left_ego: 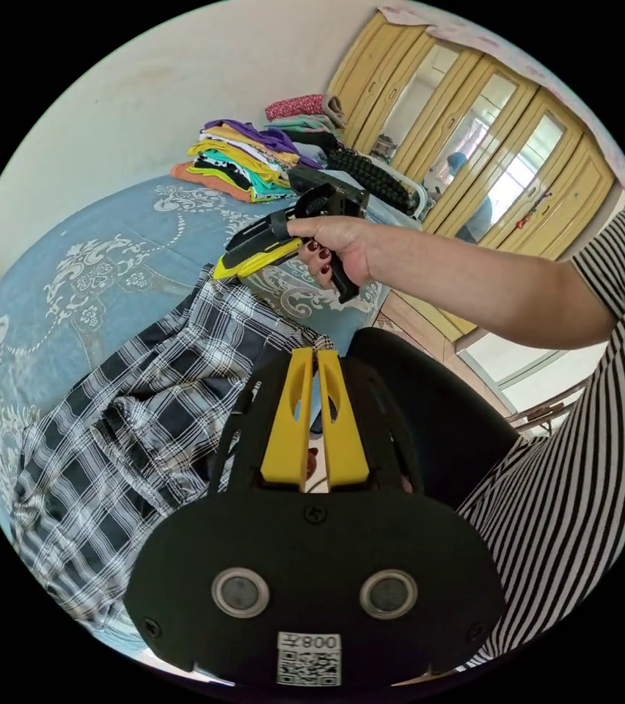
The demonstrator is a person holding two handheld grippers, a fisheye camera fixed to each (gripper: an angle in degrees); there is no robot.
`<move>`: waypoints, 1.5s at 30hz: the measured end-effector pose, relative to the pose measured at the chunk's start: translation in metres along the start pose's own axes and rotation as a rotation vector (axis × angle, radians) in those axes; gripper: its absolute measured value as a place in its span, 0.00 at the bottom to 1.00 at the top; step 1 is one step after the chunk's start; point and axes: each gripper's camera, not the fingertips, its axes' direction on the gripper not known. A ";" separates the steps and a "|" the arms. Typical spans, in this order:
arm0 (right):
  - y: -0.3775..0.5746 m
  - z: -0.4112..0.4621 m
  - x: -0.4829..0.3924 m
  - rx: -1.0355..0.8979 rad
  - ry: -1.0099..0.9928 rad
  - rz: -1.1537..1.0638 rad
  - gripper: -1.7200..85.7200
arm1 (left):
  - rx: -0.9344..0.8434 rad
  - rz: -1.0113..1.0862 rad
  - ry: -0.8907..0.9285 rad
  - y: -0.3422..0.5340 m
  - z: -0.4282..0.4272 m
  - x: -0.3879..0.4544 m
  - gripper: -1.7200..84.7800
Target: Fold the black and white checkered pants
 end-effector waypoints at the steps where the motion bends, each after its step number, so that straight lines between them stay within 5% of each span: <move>1: -0.002 0.011 -0.007 0.005 -0.025 -0.012 0.03 | 0.019 -0.020 0.009 0.006 -0.010 -0.006 0.03; 10: -0.030 0.137 -0.089 -0.012 -0.205 -0.179 0.04 | 0.351 -0.356 0.089 0.135 -0.169 -0.100 0.03; 18: -0.061 0.310 -0.163 -0.141 -0.231 -0.304 0.03 | 0.529 -0.562 -0.087 0.268 -0.293 -0.165 0.03; 32: -0.091 0.632 -0.232 -0.360 -0.130 -0.405 0.04 | 0.642 -0.831 -0.254 0.449 -0.422 -0.246 0.03; 45: -0.112 0.831 -0.230 -0.468 -0.031 -0.420 0.04 | 0.635 -0.965 -0.303 0.541 -0.481 -0.300 0.03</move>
